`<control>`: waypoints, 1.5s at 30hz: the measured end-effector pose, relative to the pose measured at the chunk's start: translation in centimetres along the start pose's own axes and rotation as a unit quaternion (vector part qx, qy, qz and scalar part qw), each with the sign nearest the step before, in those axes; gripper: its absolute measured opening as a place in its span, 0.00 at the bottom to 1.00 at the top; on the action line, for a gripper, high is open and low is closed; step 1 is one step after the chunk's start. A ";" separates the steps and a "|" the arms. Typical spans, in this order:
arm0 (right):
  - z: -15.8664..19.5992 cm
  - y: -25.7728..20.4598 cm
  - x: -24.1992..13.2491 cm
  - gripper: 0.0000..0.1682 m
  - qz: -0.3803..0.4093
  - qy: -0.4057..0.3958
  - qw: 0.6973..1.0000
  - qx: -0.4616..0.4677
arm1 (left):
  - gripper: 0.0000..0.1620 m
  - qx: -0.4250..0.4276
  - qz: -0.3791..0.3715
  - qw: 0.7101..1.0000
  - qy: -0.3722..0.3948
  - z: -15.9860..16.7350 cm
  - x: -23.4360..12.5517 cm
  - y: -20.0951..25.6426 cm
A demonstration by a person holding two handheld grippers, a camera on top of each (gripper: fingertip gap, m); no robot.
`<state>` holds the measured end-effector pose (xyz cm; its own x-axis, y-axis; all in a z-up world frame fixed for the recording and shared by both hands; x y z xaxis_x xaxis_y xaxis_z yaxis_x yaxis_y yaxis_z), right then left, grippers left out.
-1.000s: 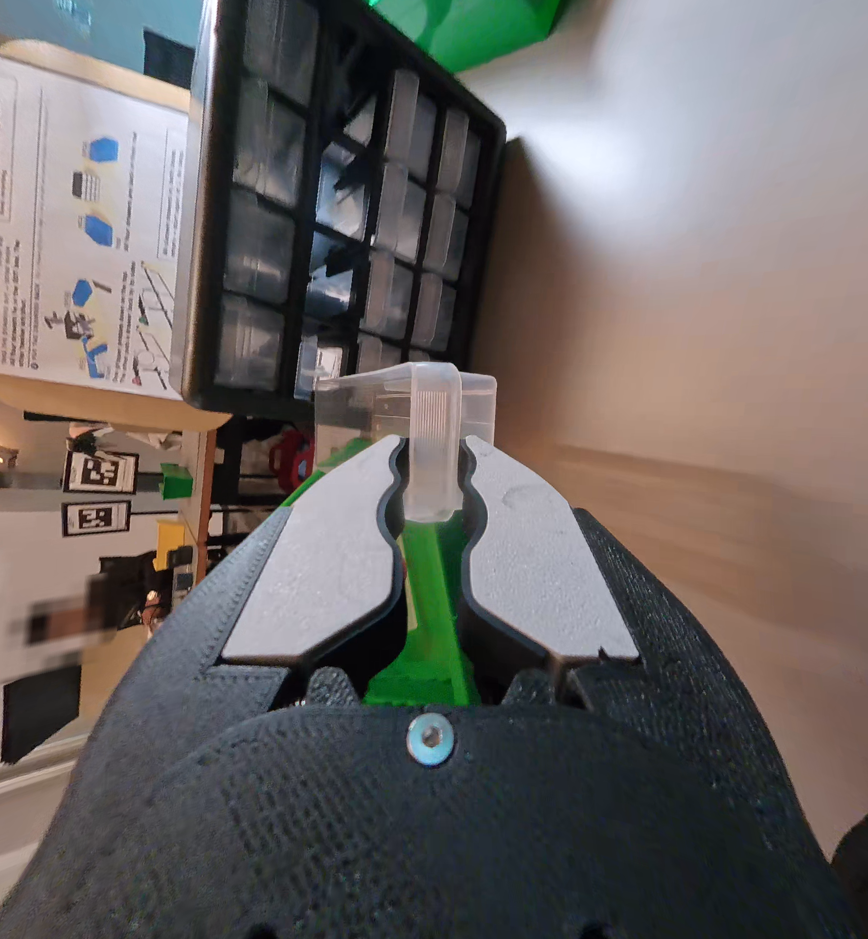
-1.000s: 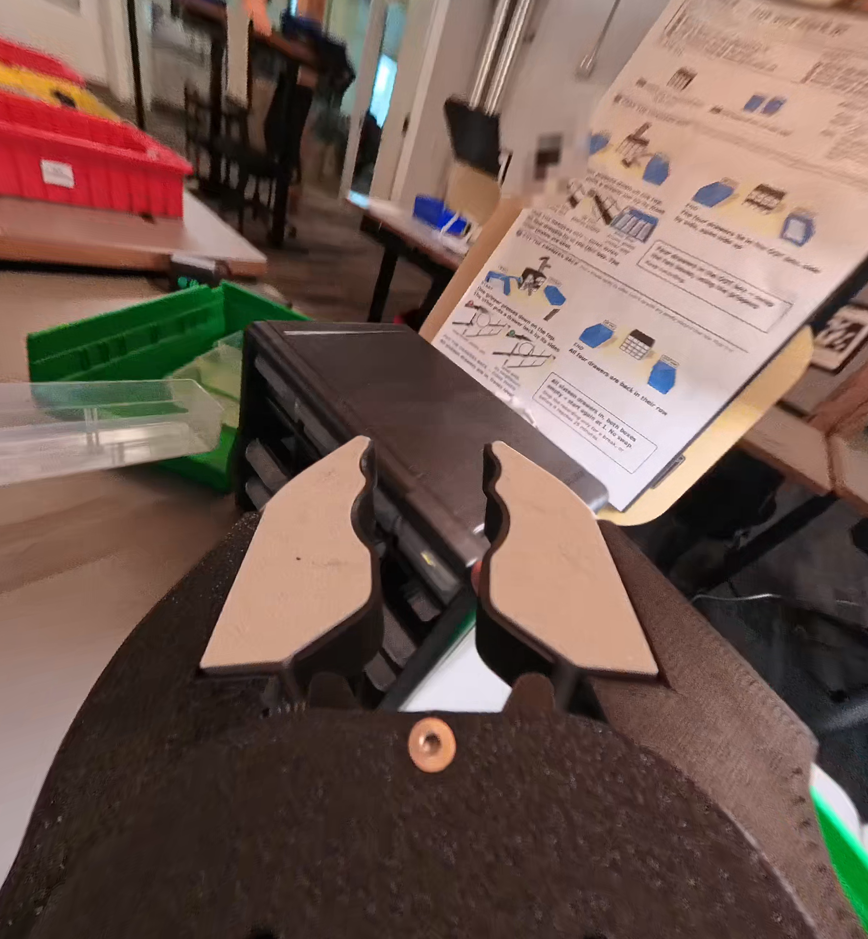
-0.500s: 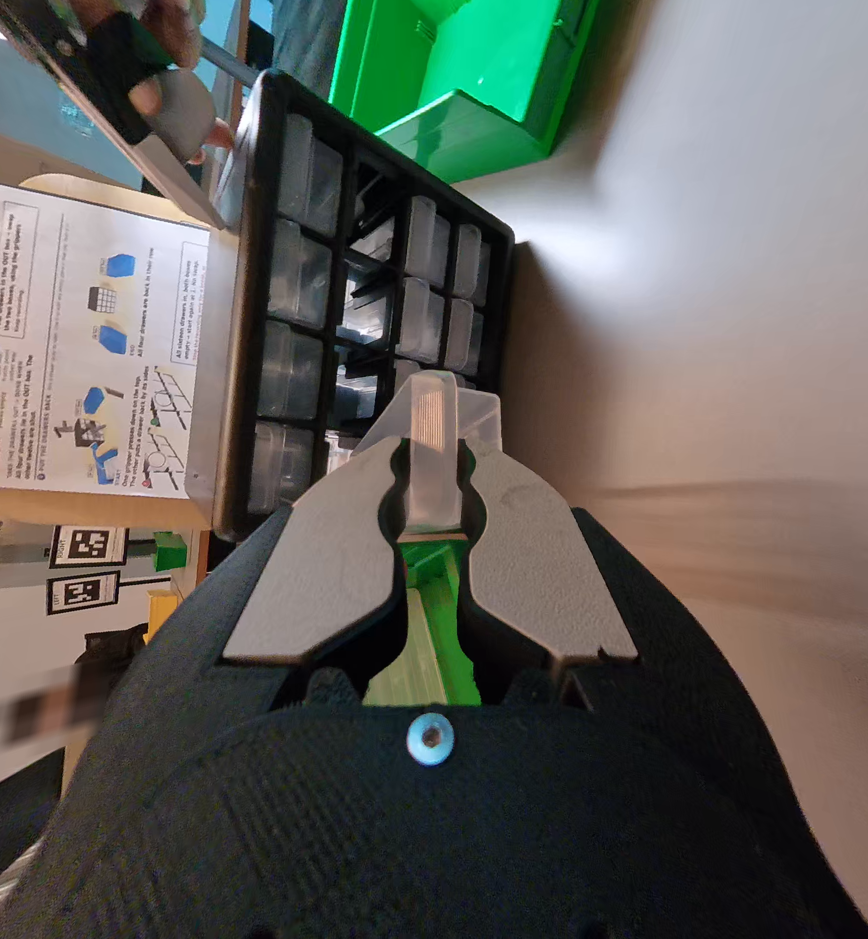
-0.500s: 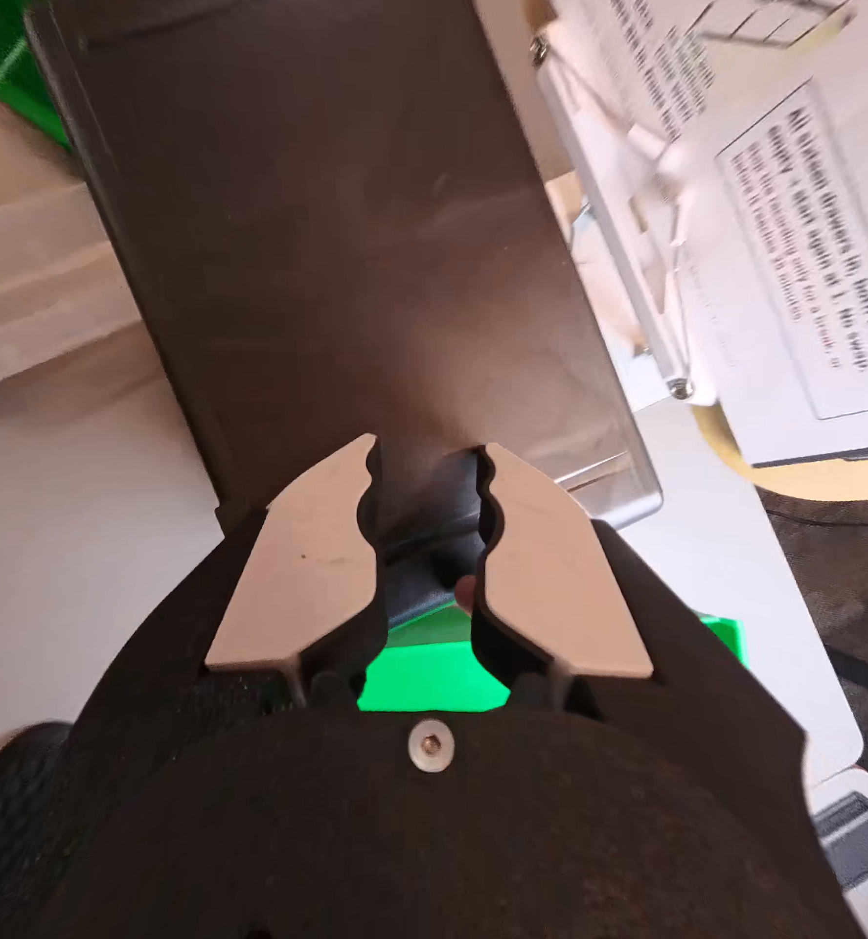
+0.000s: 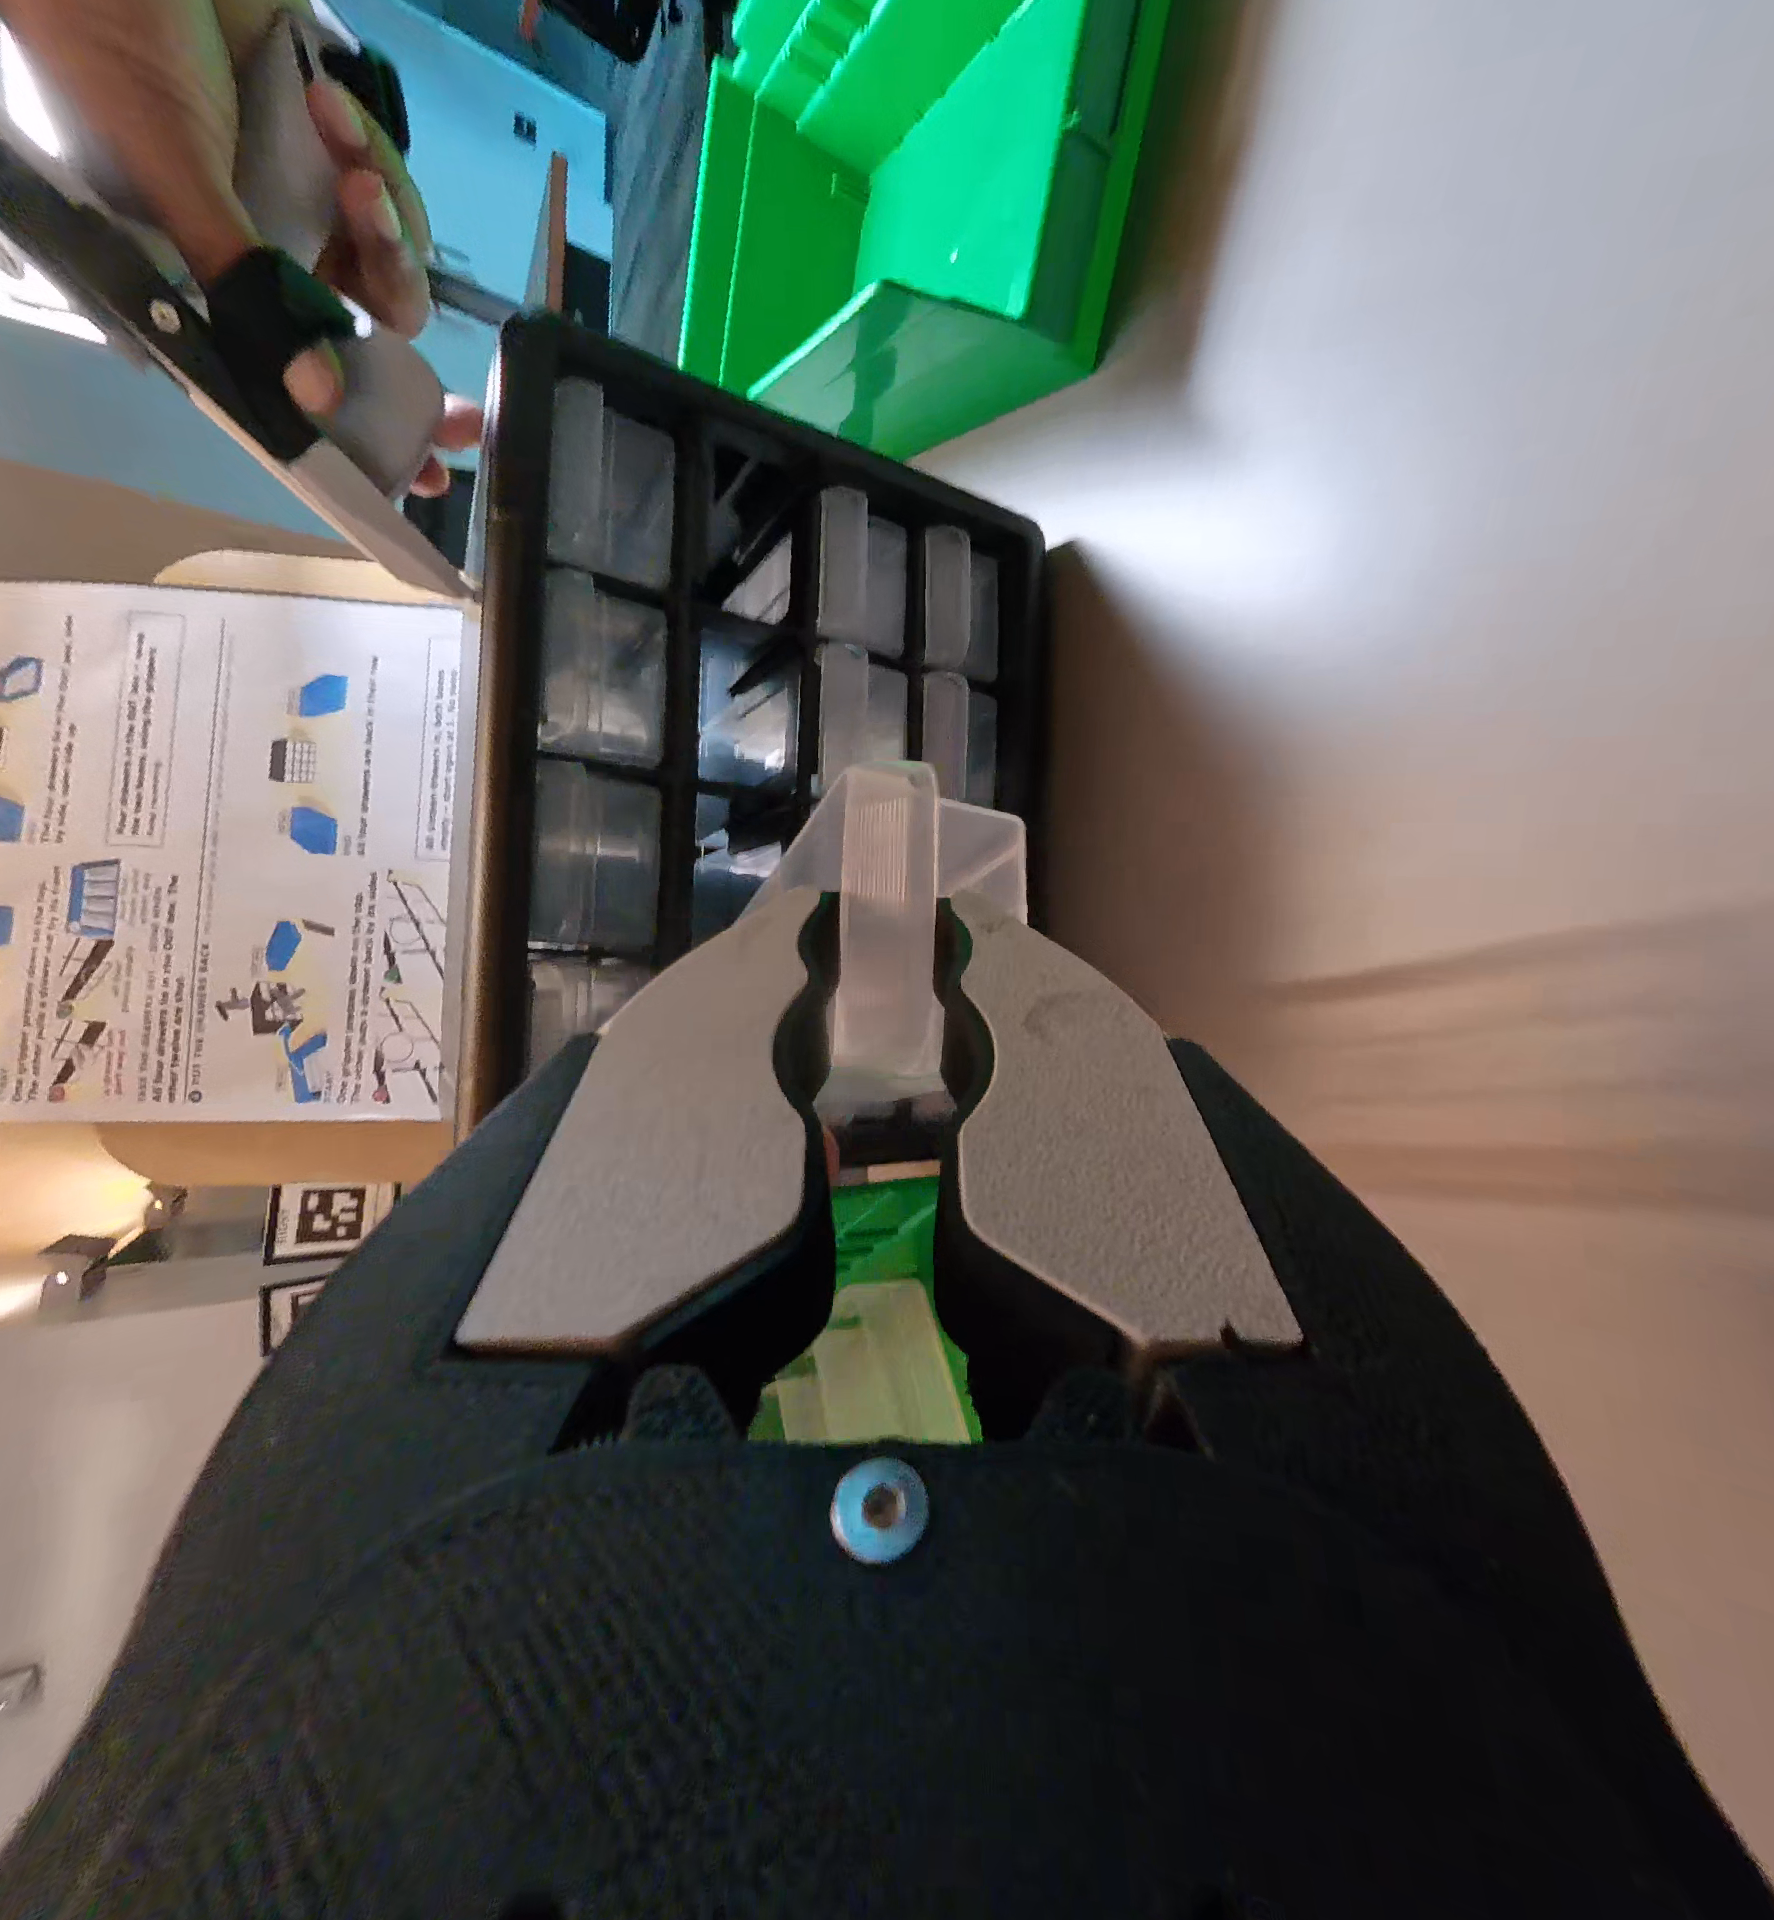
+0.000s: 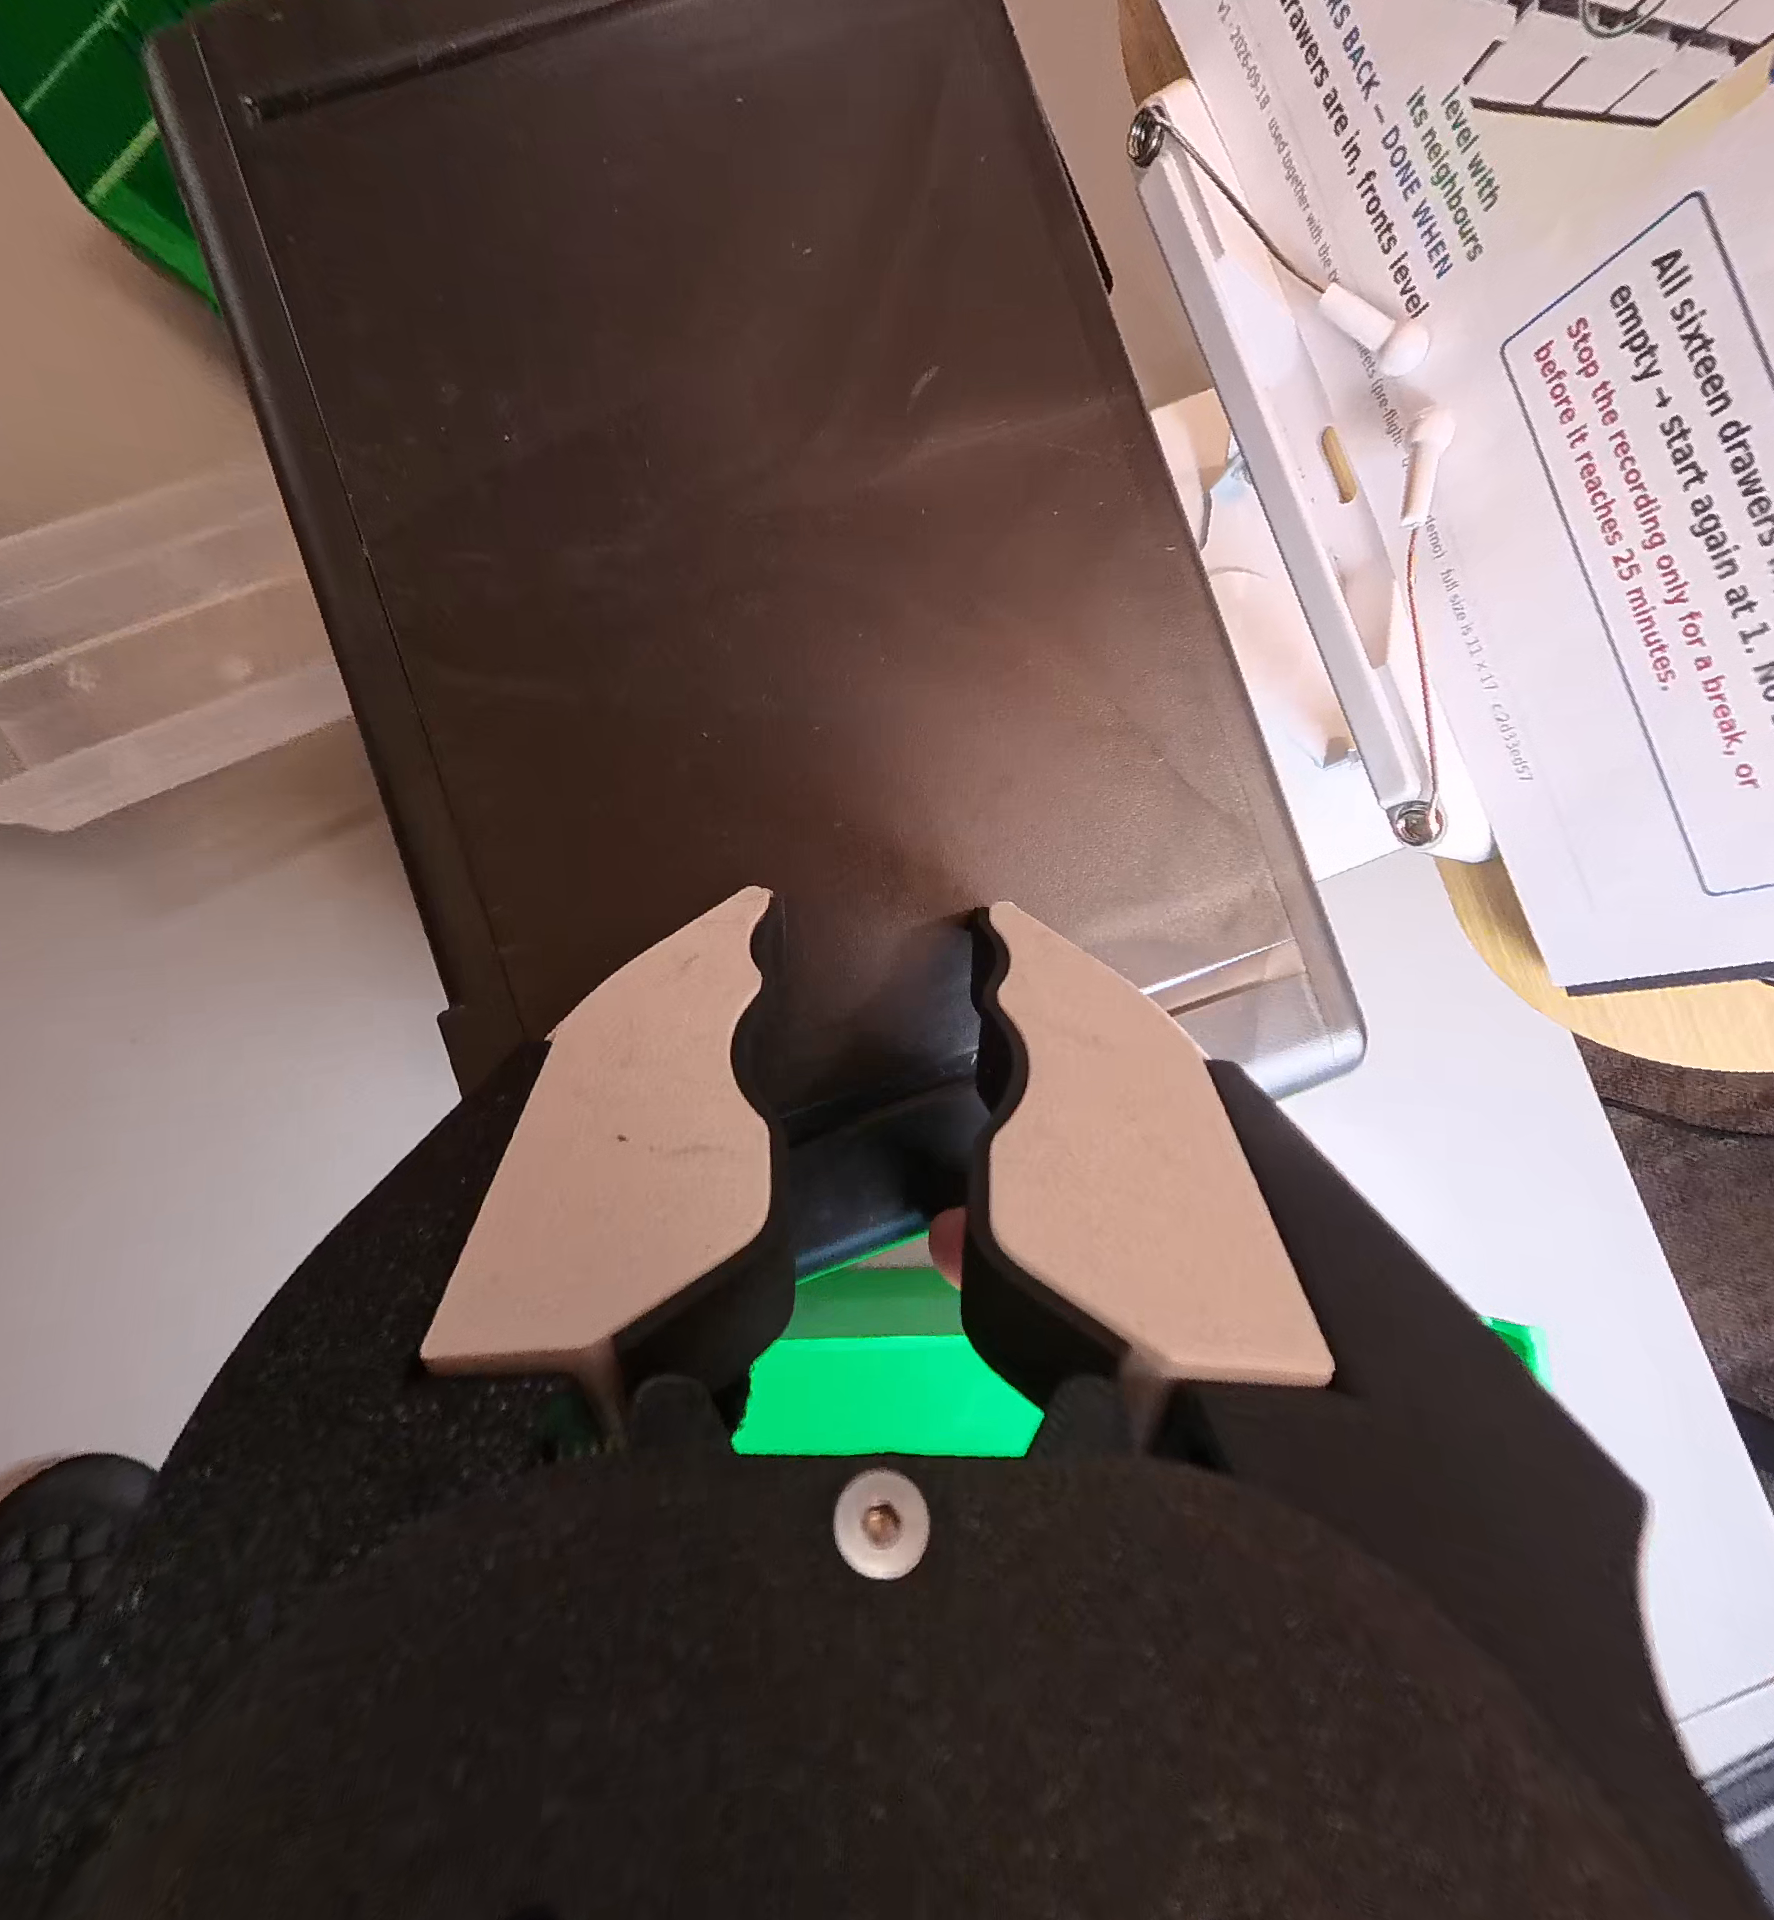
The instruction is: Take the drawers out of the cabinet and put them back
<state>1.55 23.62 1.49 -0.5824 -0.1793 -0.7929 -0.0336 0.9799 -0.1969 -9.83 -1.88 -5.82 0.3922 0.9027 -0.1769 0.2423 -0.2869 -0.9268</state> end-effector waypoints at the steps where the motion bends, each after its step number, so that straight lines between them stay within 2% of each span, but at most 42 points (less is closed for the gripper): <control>1: 0.0 0.0 0.0 0.20 0.000 0.003 1.000 0.000 | 0.11 -0.002 0.000 1.000 -0.003 0.3 0.0 0.0; 8: 0.1 0.0 0.0 0.20 0.000 0.010 1.000 -0.002 | 0.11 -0.020 -0.005 1.000 0.017 1.5 -0.8 -0.5; 15: 0.0 0.0 0.0 0.20 -0.002 0.006 1.000 -0.002 | 0.11 -0.109 -0.021 0.992 0.058 2.6 -1.4 -2.9; 22: 0.1 0.0 0.0 0.20 -0.002 0.006 1.000 -0.003 | 0.11 -0.069 -0.044 0.996 0.032 3.9 -2.2 -4.6; 24: 0.1 0.0 0.0 0.20 -0.002 0.007 1.000 -0.003 | 0.03 -0.039 -0.074 0.996 0.019 4.2 -2.4 -5.1; 26: 0.1 0.0 0.0 0.20 -0.002 0.007 1.000 -0.003 | 0.01 -0.017 -0.075 0.997 0.002 4.5 -2.4 -4.9; 30: 0.1 0.0 0.0 0.20 -0.001 0.005 1.000 -0.003 | 0.02 -0.006 -0.083 0.996 -0.023 5.1 -0.9 -3.7; 33: 0.1 0.0 0.0 0.20 0.002 0.009 1.000 -0.003 | 0.02 -0.050 -0.073 0.996 -0.012 5.0 -0.7 -3.6; 38: 0.2 0.0 -0.1 0.20 -0.001 0.015 1.000 -0.006 | 0.01 -0.029 -0.150 0.988 -0.040 5.0 -0.8 -5.4; 45: 0.2 0.0 -0.1 0.20 0.001 0.015 1.000 -0.008 | 0.01 0.046 -0.318 0.946 -0.048 3.3 -2.2 -7.3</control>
<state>1.75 23.61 1.44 -0.6067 -0.1740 -0.7757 -0.0441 0.9816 -0.1857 -15.40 -0.67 0.23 0.1092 0.9095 0.4011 0.3220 0.3494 -0.8799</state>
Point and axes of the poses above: each gripper's, where its closed fingertips meet, x out along the fingers, z out of its underside, y = z × x across the jaws, the point moved 4 cm from there along -x, back along the fingers, and after that the axes turned 15 degrees about -z, right-handed, at the moved point
